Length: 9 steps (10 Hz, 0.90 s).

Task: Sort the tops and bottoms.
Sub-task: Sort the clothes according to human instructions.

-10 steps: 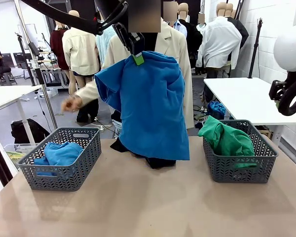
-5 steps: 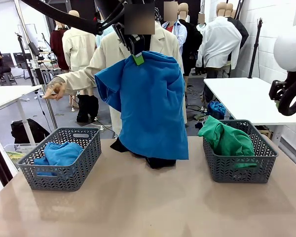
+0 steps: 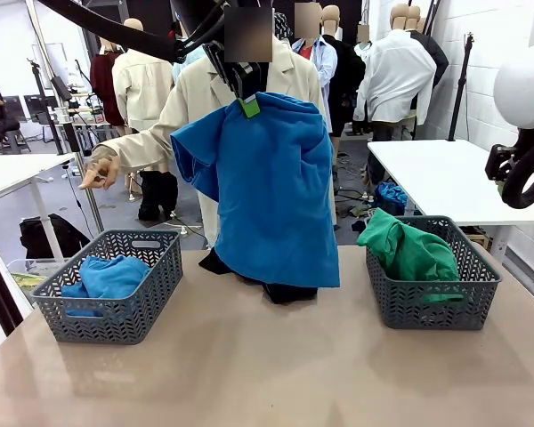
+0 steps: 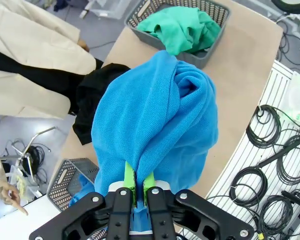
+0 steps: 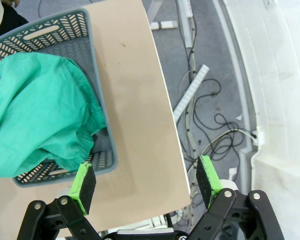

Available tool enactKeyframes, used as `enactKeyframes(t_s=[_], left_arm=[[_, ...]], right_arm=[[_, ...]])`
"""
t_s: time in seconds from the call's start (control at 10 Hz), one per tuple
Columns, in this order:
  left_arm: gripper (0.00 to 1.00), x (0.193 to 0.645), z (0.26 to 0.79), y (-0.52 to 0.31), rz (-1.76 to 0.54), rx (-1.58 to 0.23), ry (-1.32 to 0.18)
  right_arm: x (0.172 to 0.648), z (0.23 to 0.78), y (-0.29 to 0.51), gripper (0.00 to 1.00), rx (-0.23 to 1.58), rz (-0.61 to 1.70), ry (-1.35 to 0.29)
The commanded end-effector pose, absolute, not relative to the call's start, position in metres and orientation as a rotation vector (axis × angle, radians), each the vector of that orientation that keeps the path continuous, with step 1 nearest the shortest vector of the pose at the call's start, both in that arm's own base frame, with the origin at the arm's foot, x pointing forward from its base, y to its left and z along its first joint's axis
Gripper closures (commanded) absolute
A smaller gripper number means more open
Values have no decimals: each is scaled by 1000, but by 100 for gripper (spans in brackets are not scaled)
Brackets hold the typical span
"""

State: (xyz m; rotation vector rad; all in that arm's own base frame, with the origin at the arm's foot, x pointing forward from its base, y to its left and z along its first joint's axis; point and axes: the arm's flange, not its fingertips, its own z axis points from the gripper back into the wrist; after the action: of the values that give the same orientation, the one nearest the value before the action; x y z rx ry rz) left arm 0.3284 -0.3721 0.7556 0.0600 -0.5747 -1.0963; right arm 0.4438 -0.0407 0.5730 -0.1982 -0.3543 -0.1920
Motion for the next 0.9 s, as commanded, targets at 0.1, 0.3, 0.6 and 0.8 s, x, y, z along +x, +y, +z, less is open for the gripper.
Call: enactKeyframes(t_s=[0.1,0.3,0.6,0.8], left_arm=[[100,325,758,-367,-1089,66,-585],[100,325,758,-367,-1089,66,-585],[100,325,758,-367,-1089,66,-585],[100,328,756,-372,-1096,60,-575]], right_arm=[[446,573,-41,0,-183,-190,-365],[446,573,-41,0,-183,-190,-365],[446,573,-41,0,-183,-190,-365],[446,573,-41,0,-183,-190,-365]])
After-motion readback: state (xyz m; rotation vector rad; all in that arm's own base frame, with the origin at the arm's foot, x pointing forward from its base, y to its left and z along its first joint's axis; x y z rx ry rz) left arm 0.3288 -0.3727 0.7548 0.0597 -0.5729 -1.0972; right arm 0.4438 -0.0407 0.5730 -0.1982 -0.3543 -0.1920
